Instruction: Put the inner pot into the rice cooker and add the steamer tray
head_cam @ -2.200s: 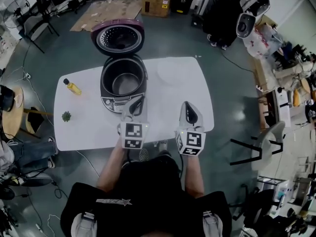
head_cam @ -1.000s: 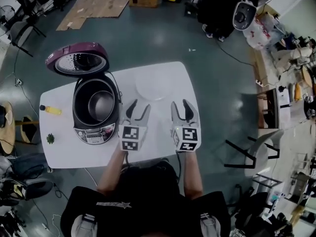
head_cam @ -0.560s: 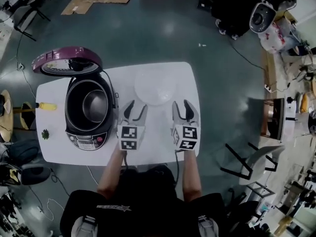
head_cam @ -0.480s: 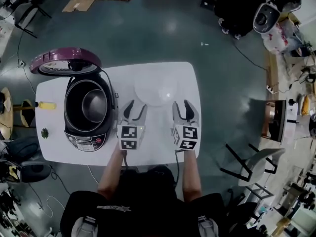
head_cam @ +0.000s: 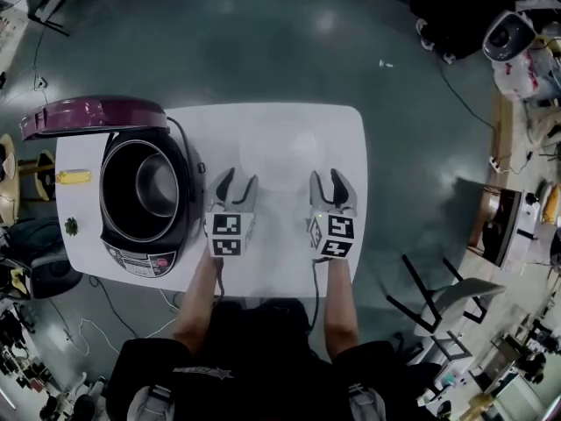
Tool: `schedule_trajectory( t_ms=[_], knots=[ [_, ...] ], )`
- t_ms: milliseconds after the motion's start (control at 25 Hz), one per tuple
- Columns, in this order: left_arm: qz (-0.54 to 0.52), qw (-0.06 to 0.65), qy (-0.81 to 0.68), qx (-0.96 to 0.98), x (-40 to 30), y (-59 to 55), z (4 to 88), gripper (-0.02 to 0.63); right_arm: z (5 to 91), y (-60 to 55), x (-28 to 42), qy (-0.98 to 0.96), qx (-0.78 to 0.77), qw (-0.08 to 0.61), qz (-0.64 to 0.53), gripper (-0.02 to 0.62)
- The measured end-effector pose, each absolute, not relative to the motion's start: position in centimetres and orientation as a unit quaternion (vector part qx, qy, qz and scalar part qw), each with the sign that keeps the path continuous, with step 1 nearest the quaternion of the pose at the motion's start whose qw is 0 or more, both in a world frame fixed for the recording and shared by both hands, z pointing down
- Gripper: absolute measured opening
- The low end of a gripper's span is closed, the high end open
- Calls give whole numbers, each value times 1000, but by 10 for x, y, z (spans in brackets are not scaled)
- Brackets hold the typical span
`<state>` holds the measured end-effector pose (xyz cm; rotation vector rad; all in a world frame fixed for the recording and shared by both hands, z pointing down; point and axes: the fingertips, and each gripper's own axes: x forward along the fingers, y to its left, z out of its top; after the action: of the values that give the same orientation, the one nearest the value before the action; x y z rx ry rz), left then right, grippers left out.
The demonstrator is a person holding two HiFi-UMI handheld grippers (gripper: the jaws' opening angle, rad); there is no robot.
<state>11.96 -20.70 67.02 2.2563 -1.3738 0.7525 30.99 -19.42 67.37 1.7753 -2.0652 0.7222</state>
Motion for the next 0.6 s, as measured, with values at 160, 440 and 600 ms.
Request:
schedule_trajectory(
  t_ms=[160,440,600],
  knots=[
    [277,212,-497,795,113,-214,694,207,696,-203,311,-723,615,171,264,181],
    [296,229,-505,778,106,-225,724,207,722,-217,311,-721,609,176,280,181],
    [296,240,-508,772,103,-227,738,206,730,-221,307,-722,606,180,283,181]
  ],
)
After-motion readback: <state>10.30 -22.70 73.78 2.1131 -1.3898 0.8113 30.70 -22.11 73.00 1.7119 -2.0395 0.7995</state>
